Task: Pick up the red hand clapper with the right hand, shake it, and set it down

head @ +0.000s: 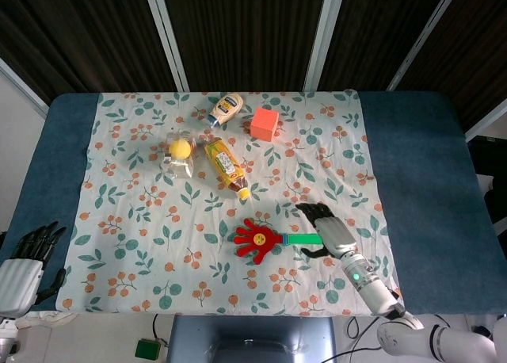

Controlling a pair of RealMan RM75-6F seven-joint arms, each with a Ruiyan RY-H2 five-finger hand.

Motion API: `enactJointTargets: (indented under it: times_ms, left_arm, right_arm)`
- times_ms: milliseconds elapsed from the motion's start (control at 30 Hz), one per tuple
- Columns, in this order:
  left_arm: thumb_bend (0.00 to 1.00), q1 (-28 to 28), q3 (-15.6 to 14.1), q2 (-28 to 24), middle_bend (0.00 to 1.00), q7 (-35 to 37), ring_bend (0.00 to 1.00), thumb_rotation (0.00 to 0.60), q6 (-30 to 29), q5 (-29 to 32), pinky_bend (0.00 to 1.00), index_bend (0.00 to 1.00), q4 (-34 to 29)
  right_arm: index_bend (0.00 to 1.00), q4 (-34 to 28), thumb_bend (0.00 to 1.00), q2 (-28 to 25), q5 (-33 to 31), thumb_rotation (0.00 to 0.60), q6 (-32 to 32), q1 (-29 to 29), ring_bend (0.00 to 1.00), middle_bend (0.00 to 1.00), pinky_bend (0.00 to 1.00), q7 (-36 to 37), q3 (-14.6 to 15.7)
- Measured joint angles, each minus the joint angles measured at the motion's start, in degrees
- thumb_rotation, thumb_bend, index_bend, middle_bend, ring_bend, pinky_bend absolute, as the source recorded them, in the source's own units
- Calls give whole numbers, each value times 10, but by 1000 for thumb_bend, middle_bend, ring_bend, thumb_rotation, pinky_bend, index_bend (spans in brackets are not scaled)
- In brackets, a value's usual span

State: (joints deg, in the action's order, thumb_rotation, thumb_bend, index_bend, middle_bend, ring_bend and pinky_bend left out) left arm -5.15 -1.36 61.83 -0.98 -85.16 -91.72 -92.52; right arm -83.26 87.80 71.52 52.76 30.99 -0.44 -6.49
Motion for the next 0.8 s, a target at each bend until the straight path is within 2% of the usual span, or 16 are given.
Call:
enactJointTargets:
  times_ms: [100,233,400,600,667,800]
  left_arm:
    - [448,1,1,0,0,-1,0,600,-3,0,111,0,-1]
    - [449,4,2,0,0,-2,0,600,-10,0,111,0,-1]
    - [450,8,6,4,0,-5,0,600,-24,-1,110,0,3]
    - [449,11,9,14,0,-14,0,600,-34,-6,103,0,11]
    - [450,11,10,16,0,-18,0,600,-35,-6,102,0,11]
    - [450,10,11,19,0,-26,0,600,-30,-2,102,0,11]
  right_arm:
    - [0,-33,302,-39,-13,600,-5,-1,0,9,5,-33,6]
    - [0,-73,302,-84,-1,600,32,-19,0,0,0,-70,20]
    - [0,-92,298,-109,60,600,165,-78,0,0,0,-93,45]
    - [0,-67,282,-121,132,600,336,-183,0,0,0,-90,81]
    - [0,-62,278,-128,146,600,356,-204,0,0,0,-85,87]
    - [0,-59,278,-143,155,600,352,-212,0,0,0,-71,88]
